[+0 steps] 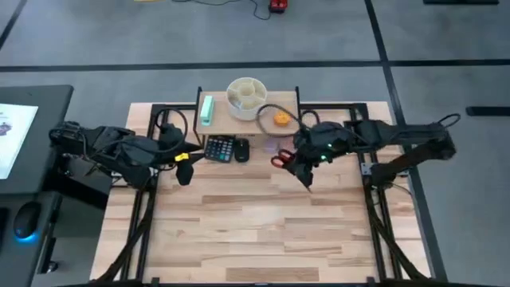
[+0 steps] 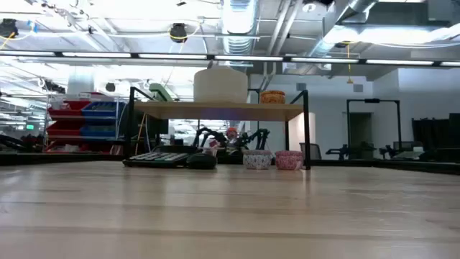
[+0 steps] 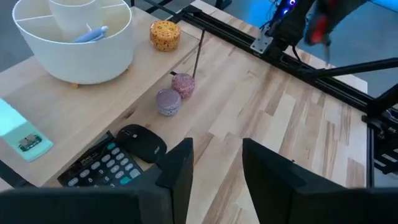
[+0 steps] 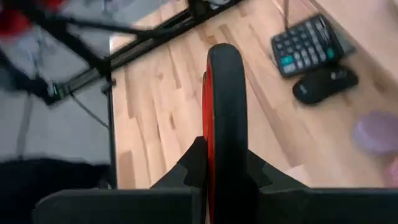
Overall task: Stock shelves
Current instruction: Remove the black scissor from the white desk organizer
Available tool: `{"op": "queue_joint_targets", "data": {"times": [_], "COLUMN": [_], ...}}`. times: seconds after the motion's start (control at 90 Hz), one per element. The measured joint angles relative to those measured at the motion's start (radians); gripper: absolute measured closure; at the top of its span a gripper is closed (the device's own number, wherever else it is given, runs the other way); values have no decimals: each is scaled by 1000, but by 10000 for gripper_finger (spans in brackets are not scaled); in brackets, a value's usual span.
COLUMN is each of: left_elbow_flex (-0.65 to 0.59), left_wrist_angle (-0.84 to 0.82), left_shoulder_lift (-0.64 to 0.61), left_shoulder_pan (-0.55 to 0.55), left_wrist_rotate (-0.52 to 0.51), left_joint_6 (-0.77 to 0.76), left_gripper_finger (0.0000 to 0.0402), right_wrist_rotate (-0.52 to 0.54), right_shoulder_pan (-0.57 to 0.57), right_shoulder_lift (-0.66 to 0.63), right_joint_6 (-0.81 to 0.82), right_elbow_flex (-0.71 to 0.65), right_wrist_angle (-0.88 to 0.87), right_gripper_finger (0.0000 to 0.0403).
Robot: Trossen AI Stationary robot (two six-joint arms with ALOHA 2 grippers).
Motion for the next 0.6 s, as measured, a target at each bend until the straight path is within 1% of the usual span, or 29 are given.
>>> {"op": "queue_joint_targets", "data": {"times": [0.133, 0.244, 0.389, 0.6], "left_elbow_flex": [0, 0, 0, 0], "left_wrist_angle": [0, 0, 0, -1], "left_shoulder_lift": [0, 0, 0, 0], "left_shoulder_pan": [0, 0, 0, 0], "left_wrist_rotate": [19, 29, 32, 33], "left_joint_6": [-6, -7, -8, -8], "left_gripper_finger": [286, 286, 286, 286], "right_wrist_rotate": [80, 168, 251, 311], "right_shoulder_pan": [42, 94, 160, 248], "right_shoulder_lift": [-108, -159, -186, -223], "right_joint_6": [181, 336, 523, 787], "right_elbow_flex": [-240, -392, -512, -675], "right_wrist_angle": [211, 308, 306, 322], "right_gripper_finger": [381, 381, 381, 381]}}
